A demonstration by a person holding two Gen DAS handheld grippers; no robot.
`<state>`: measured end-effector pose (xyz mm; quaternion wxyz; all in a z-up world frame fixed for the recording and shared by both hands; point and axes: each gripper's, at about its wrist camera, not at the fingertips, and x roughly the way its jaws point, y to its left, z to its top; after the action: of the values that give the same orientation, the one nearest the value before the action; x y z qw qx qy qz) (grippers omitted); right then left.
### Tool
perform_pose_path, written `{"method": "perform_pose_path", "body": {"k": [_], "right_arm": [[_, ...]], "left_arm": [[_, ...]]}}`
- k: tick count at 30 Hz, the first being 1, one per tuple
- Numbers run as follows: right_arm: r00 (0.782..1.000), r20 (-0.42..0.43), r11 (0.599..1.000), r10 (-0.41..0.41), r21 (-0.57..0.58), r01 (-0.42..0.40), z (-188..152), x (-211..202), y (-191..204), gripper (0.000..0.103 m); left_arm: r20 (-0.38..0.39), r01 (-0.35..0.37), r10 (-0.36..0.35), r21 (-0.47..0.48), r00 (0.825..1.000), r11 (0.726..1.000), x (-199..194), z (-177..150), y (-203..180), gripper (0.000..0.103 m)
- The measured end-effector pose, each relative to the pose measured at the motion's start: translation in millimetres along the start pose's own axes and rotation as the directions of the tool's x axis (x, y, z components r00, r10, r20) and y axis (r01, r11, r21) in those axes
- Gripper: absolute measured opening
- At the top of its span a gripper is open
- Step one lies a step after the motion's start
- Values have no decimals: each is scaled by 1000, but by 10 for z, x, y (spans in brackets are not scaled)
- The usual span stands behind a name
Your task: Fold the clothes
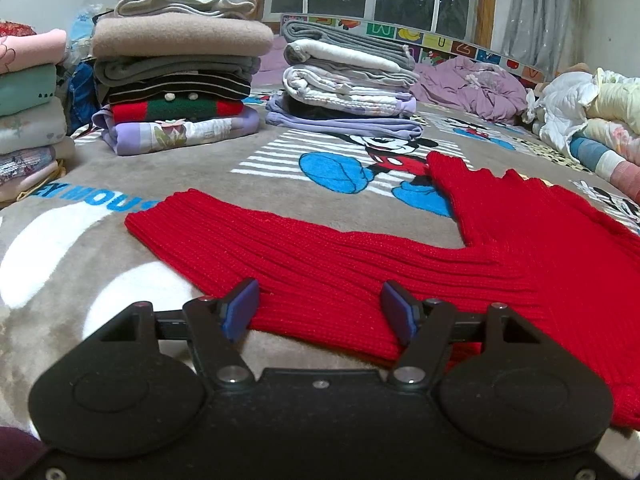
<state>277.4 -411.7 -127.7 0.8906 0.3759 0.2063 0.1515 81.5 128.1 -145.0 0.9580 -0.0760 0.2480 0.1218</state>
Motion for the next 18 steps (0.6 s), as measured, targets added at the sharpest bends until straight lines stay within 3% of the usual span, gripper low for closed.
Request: {"method": "perform_pose_path", "body": {"k": [10,18], "right_arm": [[992,112,994,-61,95,50,49,-498,-378,9],[979,138,972,-149,203,119,13,-629,-790,8]], "left_arm": [[0,-5,5,4,1000,1000,-9,-10,-2,67],[0,-8,8,8,1000,1000,-13,-17,-4,67]]}}
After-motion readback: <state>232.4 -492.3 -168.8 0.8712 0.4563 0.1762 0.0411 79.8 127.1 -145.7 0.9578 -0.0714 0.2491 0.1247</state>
